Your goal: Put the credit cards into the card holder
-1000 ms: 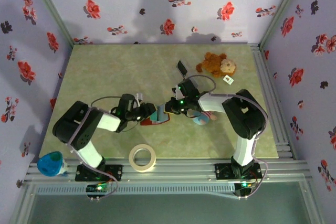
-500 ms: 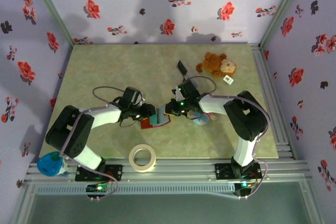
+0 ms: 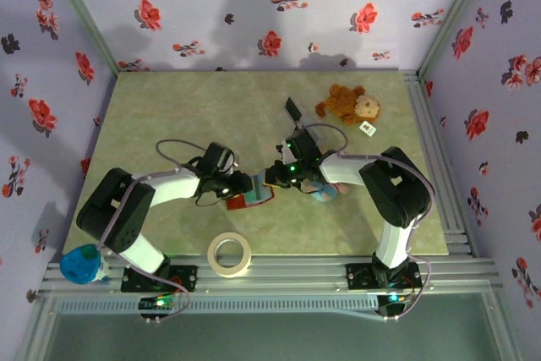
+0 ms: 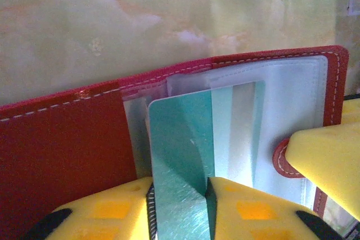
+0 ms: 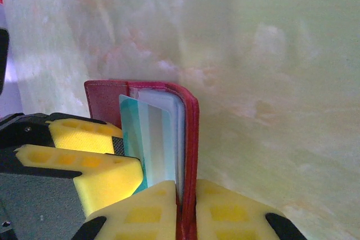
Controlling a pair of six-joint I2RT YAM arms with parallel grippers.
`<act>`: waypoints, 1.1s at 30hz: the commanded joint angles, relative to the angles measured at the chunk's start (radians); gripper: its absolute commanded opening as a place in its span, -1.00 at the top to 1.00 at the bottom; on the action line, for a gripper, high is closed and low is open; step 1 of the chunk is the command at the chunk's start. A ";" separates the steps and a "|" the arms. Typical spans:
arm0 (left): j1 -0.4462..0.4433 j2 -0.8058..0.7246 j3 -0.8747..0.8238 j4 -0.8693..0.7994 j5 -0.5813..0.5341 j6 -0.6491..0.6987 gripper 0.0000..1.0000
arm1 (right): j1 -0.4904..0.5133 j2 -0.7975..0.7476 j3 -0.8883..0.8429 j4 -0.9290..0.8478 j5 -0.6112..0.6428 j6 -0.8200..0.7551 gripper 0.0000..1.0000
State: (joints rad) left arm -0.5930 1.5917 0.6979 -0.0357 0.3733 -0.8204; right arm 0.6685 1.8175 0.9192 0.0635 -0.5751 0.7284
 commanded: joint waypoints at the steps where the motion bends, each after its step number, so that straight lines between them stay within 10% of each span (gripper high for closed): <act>1: -0.014 0.004 0.008 -0.031 0.017 -0.031 0.30 | 0.016 -0.007 -0.019 0.035 -0.001 0.015 0.71; 14: -0.016 -0.056 0.036 -0.187 0.003 0.052 0.08 | 0.014 -0.074 0.029 -0.162 0.063 -0.118 0.24; 33: -0.024 0.005 0.061 -0.096 0.088 0.038 0.42 | 0.069 -0.024 0.028 -0.156 0.041 -0.121 0.66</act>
State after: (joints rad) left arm -0.6022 1.5776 0.7250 -0.1707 0.4210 -0.7849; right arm 0.7158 1.7775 0.9375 -0.1032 -0.5262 0.6090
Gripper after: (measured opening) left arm 0.301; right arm 0.172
